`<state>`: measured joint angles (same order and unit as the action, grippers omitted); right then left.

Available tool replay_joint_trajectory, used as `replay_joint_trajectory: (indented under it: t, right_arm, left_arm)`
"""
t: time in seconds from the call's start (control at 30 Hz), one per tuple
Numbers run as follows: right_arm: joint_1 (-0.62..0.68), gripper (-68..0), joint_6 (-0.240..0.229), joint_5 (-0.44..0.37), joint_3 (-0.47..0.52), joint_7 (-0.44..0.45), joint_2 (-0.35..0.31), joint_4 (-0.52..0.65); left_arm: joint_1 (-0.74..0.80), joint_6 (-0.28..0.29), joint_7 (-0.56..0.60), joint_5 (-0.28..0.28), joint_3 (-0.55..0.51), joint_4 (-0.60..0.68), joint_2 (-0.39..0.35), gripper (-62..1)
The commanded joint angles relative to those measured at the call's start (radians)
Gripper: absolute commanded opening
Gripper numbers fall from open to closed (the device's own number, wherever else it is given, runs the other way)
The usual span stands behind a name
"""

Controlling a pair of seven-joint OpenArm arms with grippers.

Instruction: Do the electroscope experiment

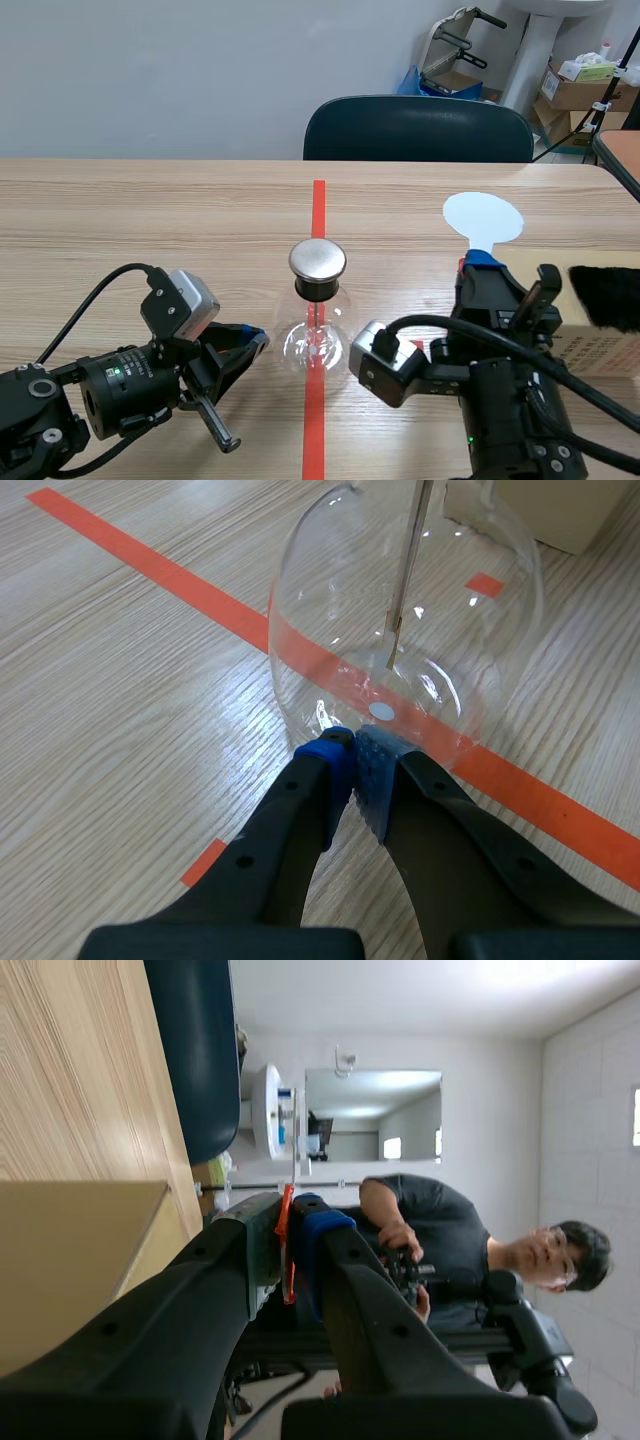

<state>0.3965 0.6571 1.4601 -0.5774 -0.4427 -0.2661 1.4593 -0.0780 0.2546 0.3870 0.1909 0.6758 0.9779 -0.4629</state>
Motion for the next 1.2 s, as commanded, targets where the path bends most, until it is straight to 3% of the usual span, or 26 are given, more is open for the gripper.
replay_joint_trajectory:
  t: [0.0, 0.4, 0.6, 0.8, 1.17]
  right_arm:
    - [-0.011, -65.8, 0.007, 0.001, 0.007, 0.031, -0.008, 0.018]
    - [-0.011, -65.8, 0.007, 0.001, 0.007, 0.404, -0.008, 0.018]
    - [-0.011, -65.8, 0.007, 0.001, 0.007, 0.526, -0.008, 0.018]
    - [-0.011, -65.8, 0.007, 0.001, 0.007, 0.584, -0.008, 0.018]
    - [-0.011, -65.8, 0.007, 0.001, 0.007, 0.588, -0.008, 0.018]
  left_arm:
    - [-0.002, -0.002, 0.013, 0.006, -0.005, 0.018, 0.0, -57.5]
    - [-0.002, -0.002, 0.013, 0.006, -0.005, 0.018, 0.0, -57.5]
    - [-0.002, -0.002, 0.013, 0.006, -0.005, 0.018, 0.0, -57.5]
    - [-0.002, -0.002, 0.013, 0.006, -0.005, 0.018, 0.0, -57.5]
    - [-0.002, -0.002, 0.013, 0.006, -0.005, 0.018, 0.0, -57.5]
